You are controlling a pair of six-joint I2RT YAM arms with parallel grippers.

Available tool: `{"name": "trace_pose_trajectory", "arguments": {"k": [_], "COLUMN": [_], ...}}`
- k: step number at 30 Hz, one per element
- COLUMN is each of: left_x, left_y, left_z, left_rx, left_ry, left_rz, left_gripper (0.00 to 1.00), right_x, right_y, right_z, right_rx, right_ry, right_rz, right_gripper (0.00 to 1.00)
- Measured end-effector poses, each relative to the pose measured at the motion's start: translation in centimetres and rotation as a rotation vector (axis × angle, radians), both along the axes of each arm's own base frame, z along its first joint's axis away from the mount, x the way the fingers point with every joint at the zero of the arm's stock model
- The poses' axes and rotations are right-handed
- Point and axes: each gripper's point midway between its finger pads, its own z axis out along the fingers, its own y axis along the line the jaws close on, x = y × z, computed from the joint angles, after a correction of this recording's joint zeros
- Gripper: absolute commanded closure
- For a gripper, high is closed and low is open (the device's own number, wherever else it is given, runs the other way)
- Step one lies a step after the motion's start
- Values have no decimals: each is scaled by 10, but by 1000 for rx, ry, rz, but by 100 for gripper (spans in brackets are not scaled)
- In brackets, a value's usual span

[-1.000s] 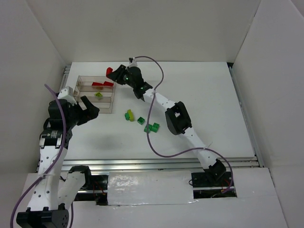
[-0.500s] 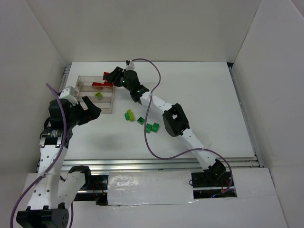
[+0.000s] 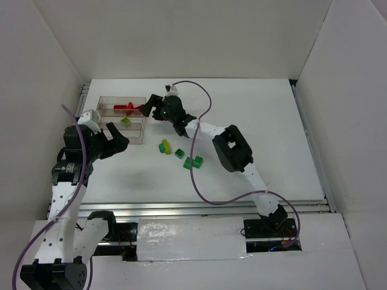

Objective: Sort the legos into containers by color

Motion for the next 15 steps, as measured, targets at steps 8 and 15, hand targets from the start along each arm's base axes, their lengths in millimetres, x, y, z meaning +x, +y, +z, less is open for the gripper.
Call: {"name": "trace_pose_trajectory", "arguments": {"k": [8,15], "left_x": [8,17], "left_y": [3,-40], "left_z": [-16,-44], "left_rx": [5,-7], "left_ry": [70,194], "left_rz": [18,-56], "left_gripper": [1,0], "right_x": [-84,-161], "right_y": [-111,-209], "right_z": [147,224], "right_rx": [-73,-90], "right_ry": [-127,-155], "right_rz": [-126,-250], "right_gripper": [4,2]}}
